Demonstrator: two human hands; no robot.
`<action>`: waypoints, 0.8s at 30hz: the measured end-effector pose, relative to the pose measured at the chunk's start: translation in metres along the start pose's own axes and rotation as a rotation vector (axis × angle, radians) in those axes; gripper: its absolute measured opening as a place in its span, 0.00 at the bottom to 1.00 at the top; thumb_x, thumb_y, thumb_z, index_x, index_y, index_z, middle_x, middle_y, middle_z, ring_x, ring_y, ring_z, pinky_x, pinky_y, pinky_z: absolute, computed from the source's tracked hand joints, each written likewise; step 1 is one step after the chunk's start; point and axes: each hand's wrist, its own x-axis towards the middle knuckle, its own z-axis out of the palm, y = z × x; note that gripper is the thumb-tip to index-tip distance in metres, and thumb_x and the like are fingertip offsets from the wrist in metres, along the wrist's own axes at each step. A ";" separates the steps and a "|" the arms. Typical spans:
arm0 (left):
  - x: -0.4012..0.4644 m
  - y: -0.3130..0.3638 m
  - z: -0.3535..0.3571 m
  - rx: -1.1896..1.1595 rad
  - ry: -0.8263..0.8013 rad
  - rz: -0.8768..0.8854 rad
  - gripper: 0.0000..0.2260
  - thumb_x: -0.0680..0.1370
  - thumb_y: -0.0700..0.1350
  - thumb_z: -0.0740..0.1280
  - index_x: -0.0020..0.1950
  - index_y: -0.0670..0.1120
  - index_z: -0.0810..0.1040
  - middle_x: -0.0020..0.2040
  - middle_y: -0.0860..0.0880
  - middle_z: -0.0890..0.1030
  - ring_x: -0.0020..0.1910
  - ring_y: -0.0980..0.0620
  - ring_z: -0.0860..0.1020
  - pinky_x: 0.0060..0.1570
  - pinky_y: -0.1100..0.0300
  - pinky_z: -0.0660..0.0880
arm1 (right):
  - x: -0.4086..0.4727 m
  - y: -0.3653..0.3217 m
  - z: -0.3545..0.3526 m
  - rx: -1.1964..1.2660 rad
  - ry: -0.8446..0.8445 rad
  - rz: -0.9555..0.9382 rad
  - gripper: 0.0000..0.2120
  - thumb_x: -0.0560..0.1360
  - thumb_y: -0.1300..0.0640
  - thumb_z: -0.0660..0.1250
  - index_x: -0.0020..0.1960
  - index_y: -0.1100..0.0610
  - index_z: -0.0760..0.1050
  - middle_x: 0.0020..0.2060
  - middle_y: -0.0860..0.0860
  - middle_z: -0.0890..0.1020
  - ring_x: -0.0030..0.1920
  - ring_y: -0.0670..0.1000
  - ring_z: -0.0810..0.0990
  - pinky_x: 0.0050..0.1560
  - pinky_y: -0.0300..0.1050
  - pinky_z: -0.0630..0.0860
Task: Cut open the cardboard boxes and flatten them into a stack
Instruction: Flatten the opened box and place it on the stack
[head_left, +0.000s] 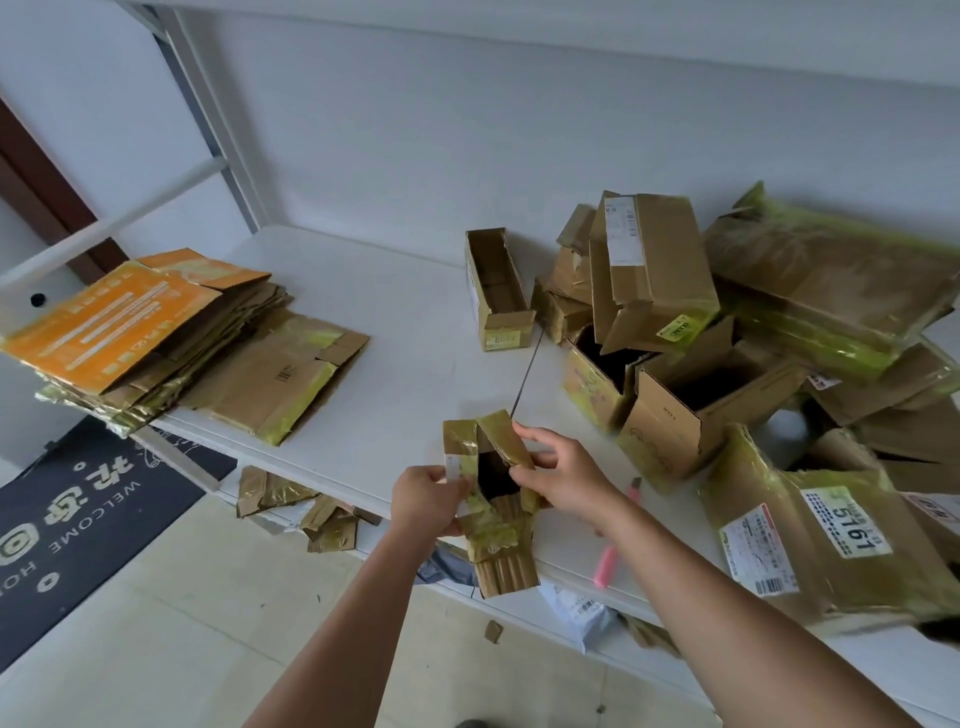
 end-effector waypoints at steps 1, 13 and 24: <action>-0.001 0.000 0.001 0.013 0.009 0.007 0.03 0.78 0.43 0.71 0.45 0.45 0.81 0.38 0.45 0.83 0.31 0.43 0.83 0.40 0.50 0.83 | -0.001 0.000 -0.001 0.016 -0.006 -0.001 0.28 0.75 0.61 0.70 0.72 0.44 0.69 0.48 0.46 0.85 0.48 0.43 0.84 0.49 0.38 0.80; -0.036 0.019 0.019 0.357 0.204 0.543 0.13 0.81 0.39 0.60 0.58 0.50 0.81 0.35 0.51 0.80 0.31 0.54 0.76 0.27 0.63 0.68 | -0.030 -0.035 -0.028 0.112 0.141 -0.213 0.36 0.64 0.45 0.79 0.66 0.44 0.65 0.59 0.42 0.78 0.53 0.40 0.82 0.49 0.37 0.79; -0.040 0.009 0.031 0.369 -0.013 0.649 0.34 0.81 0.45 0.66 0.80 0.61 0.51 0.55 0.53 0.78 0.48 0.48 0.80 0.49 0.55 0.77 | -0.037 -0.010 -0.010 -0.245 0.385 -0.314 0.20 0.67 0.59 0.80 0.55 0.58 0.77 0.49 0.51 0.84 0.49 0.48 0.83 0.48 0.41 0.82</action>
